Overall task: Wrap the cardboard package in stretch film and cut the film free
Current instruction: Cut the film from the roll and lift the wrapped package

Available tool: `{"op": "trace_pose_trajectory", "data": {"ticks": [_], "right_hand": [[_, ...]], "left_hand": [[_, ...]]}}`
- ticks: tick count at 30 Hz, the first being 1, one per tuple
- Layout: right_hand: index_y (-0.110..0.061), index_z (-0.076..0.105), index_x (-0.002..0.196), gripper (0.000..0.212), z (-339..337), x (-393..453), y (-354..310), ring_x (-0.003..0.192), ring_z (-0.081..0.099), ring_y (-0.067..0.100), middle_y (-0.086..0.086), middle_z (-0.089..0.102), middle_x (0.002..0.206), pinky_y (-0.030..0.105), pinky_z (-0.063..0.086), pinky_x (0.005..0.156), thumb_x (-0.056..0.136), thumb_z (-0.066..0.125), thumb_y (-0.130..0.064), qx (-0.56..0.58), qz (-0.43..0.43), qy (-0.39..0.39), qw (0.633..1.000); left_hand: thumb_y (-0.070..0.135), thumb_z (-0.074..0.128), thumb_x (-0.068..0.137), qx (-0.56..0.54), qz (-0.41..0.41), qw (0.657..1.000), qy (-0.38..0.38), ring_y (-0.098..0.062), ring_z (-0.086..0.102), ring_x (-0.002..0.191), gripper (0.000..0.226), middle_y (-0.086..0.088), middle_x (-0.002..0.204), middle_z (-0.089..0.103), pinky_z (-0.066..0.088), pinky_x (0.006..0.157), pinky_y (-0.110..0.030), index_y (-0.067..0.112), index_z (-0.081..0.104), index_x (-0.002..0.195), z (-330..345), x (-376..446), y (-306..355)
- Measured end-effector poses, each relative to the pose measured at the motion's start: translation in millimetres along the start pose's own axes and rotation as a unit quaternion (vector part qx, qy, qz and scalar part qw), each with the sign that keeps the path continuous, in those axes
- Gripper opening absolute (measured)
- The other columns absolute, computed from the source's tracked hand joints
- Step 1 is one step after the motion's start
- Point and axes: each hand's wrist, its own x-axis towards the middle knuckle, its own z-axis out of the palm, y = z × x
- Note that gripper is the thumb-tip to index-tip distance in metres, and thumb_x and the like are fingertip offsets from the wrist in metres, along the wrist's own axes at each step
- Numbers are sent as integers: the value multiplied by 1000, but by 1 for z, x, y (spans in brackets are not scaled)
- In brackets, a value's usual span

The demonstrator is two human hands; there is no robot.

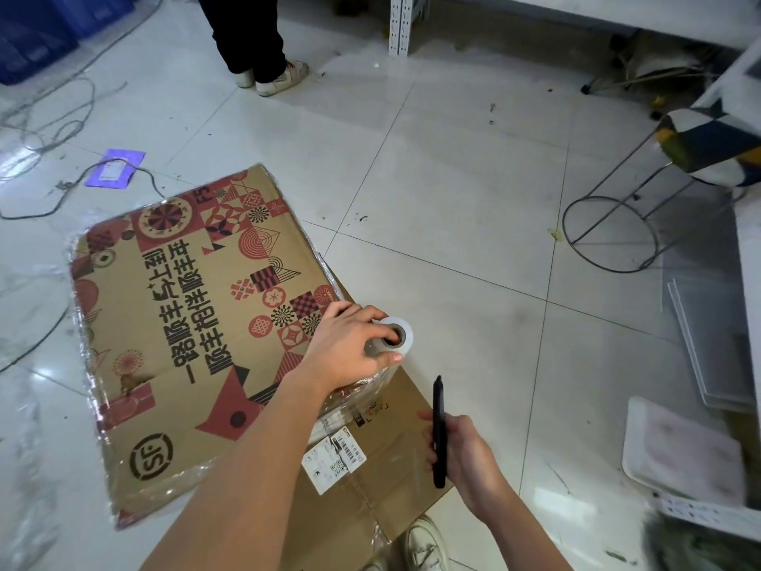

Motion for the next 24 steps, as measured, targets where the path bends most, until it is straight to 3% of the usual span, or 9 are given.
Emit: {"op": "trace_pose_trajectory", "data": {"ticks": [3,5,7,9,12,16,18,20,24], "right_hand": [[-13,53,125,33,3,-5,-5,57,46,15,5,47,67,29,44,55,99,35,-3,-7,-44,-6,999],[-41,48,123,38,3,-13,-8,52,45,12,4,49,65,25,37,46,99,43,-12,-24,-93,14,995],[-52,45,118,37,2,-16,-10,46,33,10,1,38,59,23,25,42,100,42,-19,-36,-106,32,993],[-42,49,119,34,0,-18,-12,46,26,9,0,32,61,21,21,43,101,39,-15,-58,-100,28,993],[-17,51,117,23,-1,-25,-10,48,33,6,1,39,69,17,28,46,102,36,-11,-138,-119,13,983],[-27,54,104,17,-6,-31,-16,56,42,1,-15,48,61,12,33,55,99,40,-19,-301,-218,18,928],[-23,54,97,14,-8,-30,-20,51,36,5,-9,42,56,18,28,49,98,41,-26,-353,-230,20,907],[-17,53,89,29,-10,-27,-20,50,35,10,-4,39,55,25,28,49,94,39,-42,-401,-229,42,886],[-17,49,79,38,-14,-25,-18,48,40,14,-2,42,51,23,28,47,92,40,-52,-505,-199,114,832]], "left_hand": [[49,43,96,-15,-15,1000,-13,-2,40,123,33,15,137,48,10,107,-25,39,61,122,-2,3,1],[41,39,100,-26,-23,999,-30,0,37,124,30,16,138,46,6,105,-22,39,60,122,-4,5,1],[35,38,101,-42,-23,997,-55,2,32,126,30,17,141,43,2,104,-20,40,59,121,-7,7,0],[31,37,101,-62,-23,995,-79,2,26,128,31,17,144,39,0,103,-17,41,59,121,-10,7,0],[32,42,100,-85,-26,992,-93,3,24,128,29,17,147,36,-1,102,-15,41,58,122,-12,8,-3],[38,48,98,-63,-10,994,-88,-4,34,130,30,12,146,41,2,103,-17,42,55,127,-12,7,-6],[39,52,96,-76,-12,995,-67,-4,39,127,29,14,141,47,5,101,-17,42,56,124,-11,8,-5],[41,54,94,-77,-9,996,-48,-4,44,122,29,15,137,51,8,100,-18,42,57,123,-10,10,-5],[45,54,93,-75,-11,996,-39,-3,46,120,29,17,134,54,11,99,-21,46,58,122,-10,14,-7]]}}
